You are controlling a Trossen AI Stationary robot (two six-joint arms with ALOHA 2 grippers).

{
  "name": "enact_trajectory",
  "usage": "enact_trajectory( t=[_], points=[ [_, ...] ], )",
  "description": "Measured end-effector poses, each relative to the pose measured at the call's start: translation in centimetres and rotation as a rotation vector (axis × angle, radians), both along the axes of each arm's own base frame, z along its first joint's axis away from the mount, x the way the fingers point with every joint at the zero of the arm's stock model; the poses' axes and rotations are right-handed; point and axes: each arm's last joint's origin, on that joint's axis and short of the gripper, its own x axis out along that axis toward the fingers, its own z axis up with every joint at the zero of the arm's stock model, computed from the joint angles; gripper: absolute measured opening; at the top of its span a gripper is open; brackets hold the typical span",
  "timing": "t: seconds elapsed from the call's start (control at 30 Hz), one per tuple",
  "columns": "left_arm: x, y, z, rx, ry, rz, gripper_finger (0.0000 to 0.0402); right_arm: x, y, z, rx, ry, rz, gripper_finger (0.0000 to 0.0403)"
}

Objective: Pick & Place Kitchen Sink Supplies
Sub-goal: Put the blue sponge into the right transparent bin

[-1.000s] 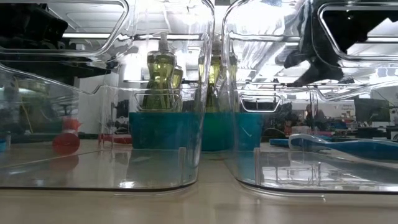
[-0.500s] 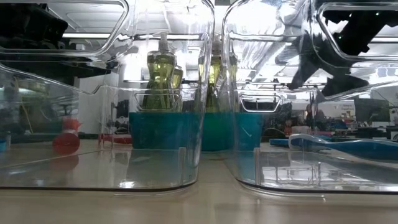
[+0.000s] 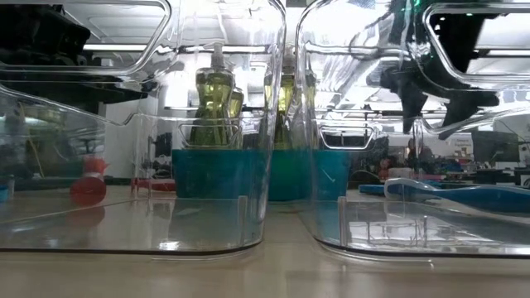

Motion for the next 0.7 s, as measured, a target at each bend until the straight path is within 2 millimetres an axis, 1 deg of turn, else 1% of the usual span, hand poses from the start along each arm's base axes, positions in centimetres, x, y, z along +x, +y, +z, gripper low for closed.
enact_trajectory(
  t=[0.07, 0.13, 0.23, 0.3, 0.4, 0.53, 0.7],
  points=[
    [0.0, 0.0, 0.0, 0.0, 0.0, 0.0, 0.0344, 0.7, -0.6, 0.0, 0.035, 0.048, 0.023, 0.0369],
    [0.0, 0.0, 0.0, 0.0, 0.0, 0.0, 0.0344, 1.6, -1.1, -0.4, 0.093, 0.075, 0.059, 0.0369],
    [0.0, 0.0, 0.0, 0.0, 0.0, 0.0, 0.0344, 2.6, -1.9, -1.8, 0.197, 0.136, 0.11, 0.0369],
    [0.0, 0.0, 0.0, 0.0, 0.0, 0.0, 0.0344, 2.9, -2.3, -2.6, 0.223, 0.175, 0.13, 0.0369],
    [0.0, 0.0, 0.0, 0.0, 0.0, 0.0, 0.0344, 3.3, -3.0, -3.3, 0.204, 0.19, 0.126, 0.0369],
    [0.0, 0.0, 0.0, 0.0, 0.0, 0.0, 0.0344, 4.4, -4.0, -4.2, 0.168, 0.163, 0.162, 0.0369],
    [0.0, 0.0, 0.0, 0.0, 0.0, 0.0, 0.0344, 5.3, -5.1, -6.0, 0.142, 0.205, 0.2, 0.0369]
  ],
)
